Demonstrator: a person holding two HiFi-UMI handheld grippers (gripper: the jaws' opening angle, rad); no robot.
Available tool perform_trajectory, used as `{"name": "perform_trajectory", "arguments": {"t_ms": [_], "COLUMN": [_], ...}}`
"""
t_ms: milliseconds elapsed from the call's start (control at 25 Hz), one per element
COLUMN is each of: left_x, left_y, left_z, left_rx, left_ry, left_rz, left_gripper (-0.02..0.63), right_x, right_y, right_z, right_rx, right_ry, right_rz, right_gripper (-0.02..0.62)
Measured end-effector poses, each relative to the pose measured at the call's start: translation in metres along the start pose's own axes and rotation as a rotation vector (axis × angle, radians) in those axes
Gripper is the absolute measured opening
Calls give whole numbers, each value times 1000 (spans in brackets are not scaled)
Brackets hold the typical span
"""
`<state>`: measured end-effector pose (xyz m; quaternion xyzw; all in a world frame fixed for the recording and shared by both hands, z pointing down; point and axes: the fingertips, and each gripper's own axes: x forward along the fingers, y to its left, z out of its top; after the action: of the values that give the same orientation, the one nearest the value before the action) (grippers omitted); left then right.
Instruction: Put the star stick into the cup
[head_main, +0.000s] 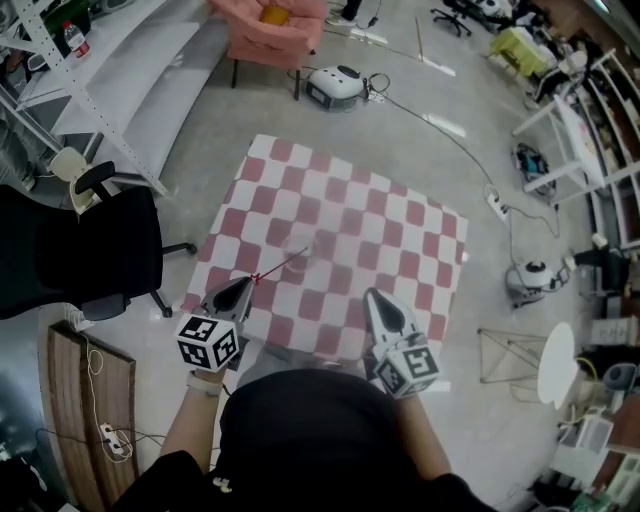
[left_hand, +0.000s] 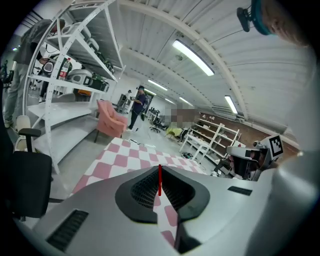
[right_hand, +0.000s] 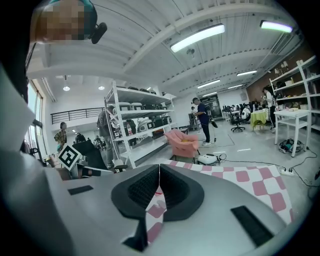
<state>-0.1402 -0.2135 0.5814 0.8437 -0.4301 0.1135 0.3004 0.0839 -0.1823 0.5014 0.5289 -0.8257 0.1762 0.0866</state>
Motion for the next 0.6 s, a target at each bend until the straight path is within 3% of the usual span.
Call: {"name": "perform_trajectory", "arguments": {"t_ms": [600], "left_x": [22], "left_y": [7], "left_z": [10], "left_rx": [22], "left_ry": [15], "left_rz": [-11], "left_gripper": [60], "right_x": [-2], "right_y": [-2], "right_z": [-5], "right_rx": [16], "right_ry": [23], "right_rz": [-52], "right_gripper": [18]}}
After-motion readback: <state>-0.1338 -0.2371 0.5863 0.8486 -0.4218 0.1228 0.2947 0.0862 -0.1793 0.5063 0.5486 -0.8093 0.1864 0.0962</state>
